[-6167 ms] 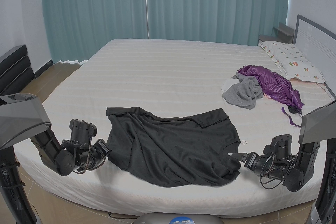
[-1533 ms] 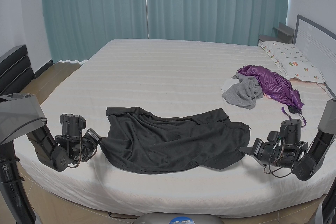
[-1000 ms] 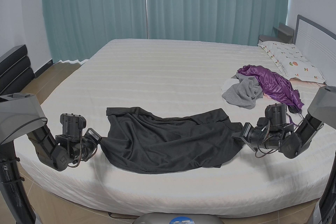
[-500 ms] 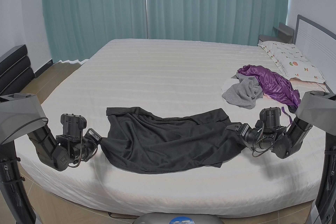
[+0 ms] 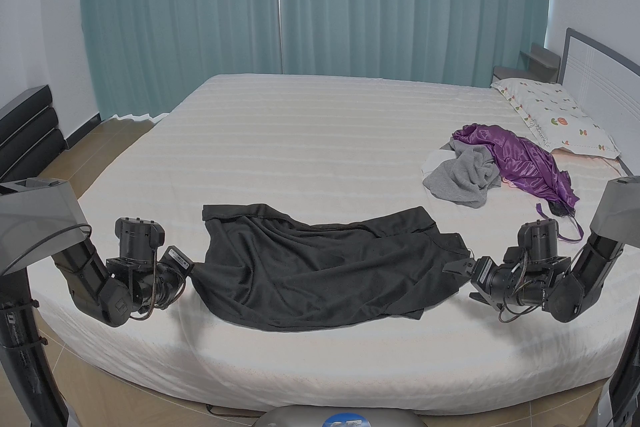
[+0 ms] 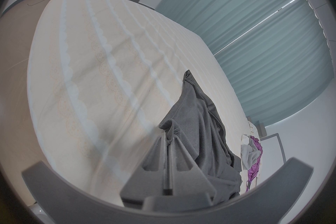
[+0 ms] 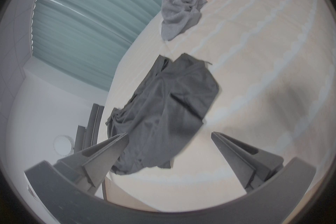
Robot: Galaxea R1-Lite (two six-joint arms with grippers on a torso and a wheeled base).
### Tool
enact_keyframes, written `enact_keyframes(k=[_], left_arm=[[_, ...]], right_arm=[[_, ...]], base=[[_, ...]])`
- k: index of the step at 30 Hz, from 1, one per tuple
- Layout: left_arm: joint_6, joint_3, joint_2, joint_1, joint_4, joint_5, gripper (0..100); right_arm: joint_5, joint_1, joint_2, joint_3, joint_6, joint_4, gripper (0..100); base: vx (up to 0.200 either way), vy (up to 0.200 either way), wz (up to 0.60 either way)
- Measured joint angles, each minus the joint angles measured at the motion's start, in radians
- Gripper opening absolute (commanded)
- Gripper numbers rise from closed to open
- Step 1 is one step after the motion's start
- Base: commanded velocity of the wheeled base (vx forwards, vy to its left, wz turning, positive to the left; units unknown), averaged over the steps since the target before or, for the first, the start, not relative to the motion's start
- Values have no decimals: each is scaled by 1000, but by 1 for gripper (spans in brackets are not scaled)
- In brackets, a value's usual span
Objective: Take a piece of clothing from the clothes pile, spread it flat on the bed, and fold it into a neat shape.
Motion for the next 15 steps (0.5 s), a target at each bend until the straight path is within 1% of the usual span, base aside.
enact_keyframes(k=[4,7,15], left_arm=[[0,1,-1,0,0,0,0],[0,2,-2,0,0,0,0],[0,2,-2,1,0,0,0]], right_arm=[[16,32,-13,54,-25,-1,100],[22,61,-14,73,-28,-2,100],[11,132,22,73,-22,6,100]], base=[[0,0,0],[0,0,0],[0,0,0]])
